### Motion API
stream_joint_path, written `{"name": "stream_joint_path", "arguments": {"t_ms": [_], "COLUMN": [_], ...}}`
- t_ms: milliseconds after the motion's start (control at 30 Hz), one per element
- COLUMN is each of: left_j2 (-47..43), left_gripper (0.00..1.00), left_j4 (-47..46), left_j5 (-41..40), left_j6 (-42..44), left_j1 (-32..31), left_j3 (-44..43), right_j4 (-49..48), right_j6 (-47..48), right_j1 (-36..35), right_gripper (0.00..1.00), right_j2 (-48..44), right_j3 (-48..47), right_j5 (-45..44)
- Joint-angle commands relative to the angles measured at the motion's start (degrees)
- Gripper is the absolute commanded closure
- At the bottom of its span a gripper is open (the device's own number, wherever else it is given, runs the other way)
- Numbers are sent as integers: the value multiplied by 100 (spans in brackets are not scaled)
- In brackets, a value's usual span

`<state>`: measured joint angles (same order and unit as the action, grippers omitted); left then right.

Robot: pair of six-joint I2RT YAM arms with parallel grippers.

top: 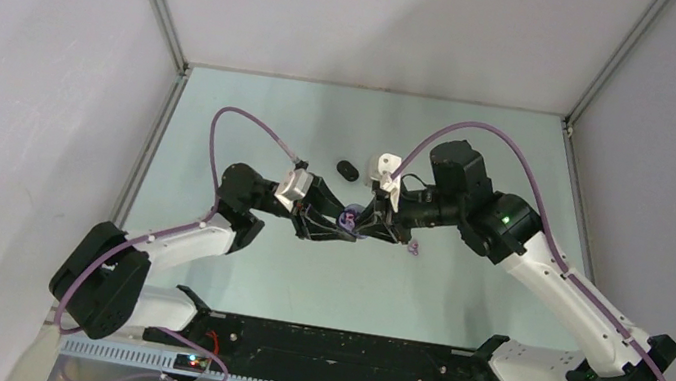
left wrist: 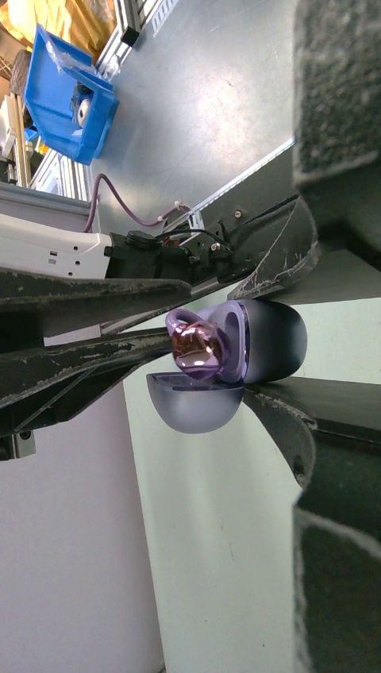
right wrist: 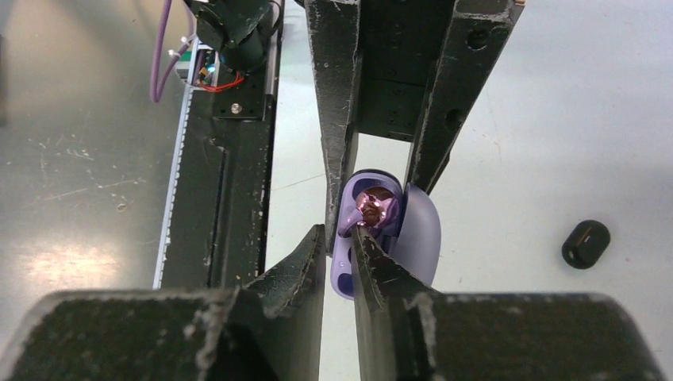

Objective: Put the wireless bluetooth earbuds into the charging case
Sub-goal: Place the earbud in the charging case.

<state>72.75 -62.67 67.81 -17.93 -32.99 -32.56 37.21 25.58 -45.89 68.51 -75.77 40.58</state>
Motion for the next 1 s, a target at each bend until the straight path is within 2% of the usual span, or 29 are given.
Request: {"name": "stream_joint_path", "arguments": {"t_ms": [0,700,967], "left_j2": [-93,-71,-54], "left_gripper": [97,97,97], "left_j4": [-186,-171,-167], "left_j5": [-150,-154,-151], "left_j6": [124,89,88], "left_j1": [-4,-5,-9], "left_j3": [-65,-89,-91], "right_j4": [148,-450,-539], "right_j6": [11,-622,-694], "right_j1": [14,135,61], "right_gripper": [75,69,69], "right_j2": [-156,-251,-203], "right_j3": [-67,-61,-68], "right_j5": [317,-260,-439]}}
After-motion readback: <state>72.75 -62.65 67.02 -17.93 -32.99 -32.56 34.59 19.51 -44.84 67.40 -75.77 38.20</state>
